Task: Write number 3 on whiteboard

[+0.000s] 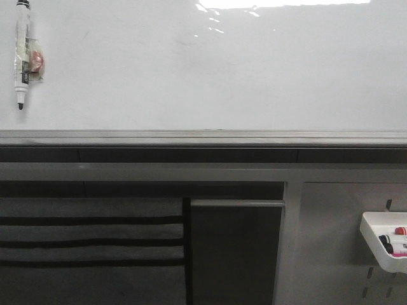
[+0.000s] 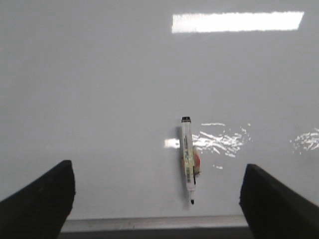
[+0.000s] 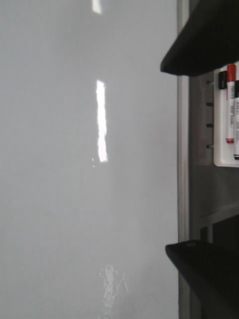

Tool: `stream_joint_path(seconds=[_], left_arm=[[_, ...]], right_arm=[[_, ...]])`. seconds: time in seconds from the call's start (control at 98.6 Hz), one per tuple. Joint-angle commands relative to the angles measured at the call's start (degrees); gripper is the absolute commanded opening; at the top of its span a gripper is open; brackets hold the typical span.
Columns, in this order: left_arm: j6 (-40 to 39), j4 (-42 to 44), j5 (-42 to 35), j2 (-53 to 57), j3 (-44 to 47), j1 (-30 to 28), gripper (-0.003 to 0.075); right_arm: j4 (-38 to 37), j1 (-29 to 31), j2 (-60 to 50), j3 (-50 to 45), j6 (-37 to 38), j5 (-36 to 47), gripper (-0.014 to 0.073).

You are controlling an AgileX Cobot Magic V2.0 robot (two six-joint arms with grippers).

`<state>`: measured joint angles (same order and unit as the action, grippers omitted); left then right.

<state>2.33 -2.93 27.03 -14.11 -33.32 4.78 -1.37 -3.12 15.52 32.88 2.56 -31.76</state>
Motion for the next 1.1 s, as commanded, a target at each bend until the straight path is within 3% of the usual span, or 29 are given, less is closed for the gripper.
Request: stream_joint_path(seconds=[0.0, 0.233, 0.335, 0.68, 1.086], left_arm=[[1.10, -1.32, -1.11, -4.83, -2.66, -0.24, 0.0619], [6.11, -8.10, -1.01, -20.40, -5.28, -0.24, 0.0619], [6.95, -8.97, -3.70, -27.54, -6.27, 0.25, 0.0619], [7.02, -6.85, -19.98, -50.31, -8.03, 7.30, 0.0619], [7.02, -6.97, -36.21, -62.96, -8.03, 7.47, 0.0619]], right_arm=[[3.06, 0.28, 2.52, 3.22, -2.56, 1.05, 0.0603], [18.18, 0.28, 7.67, 5.24, -20.23, -1.15, 0.0603], [23.36, 0.28, 9.35, 5.24, -24.38, -1.30, 0.0603], [23.79, 0.28, 11.69, 5.24, -24.97, -0.81, 0.0603], [23.79, 0.28, 11.69, 5.24, -25.07, -0.68, 0.0603]])
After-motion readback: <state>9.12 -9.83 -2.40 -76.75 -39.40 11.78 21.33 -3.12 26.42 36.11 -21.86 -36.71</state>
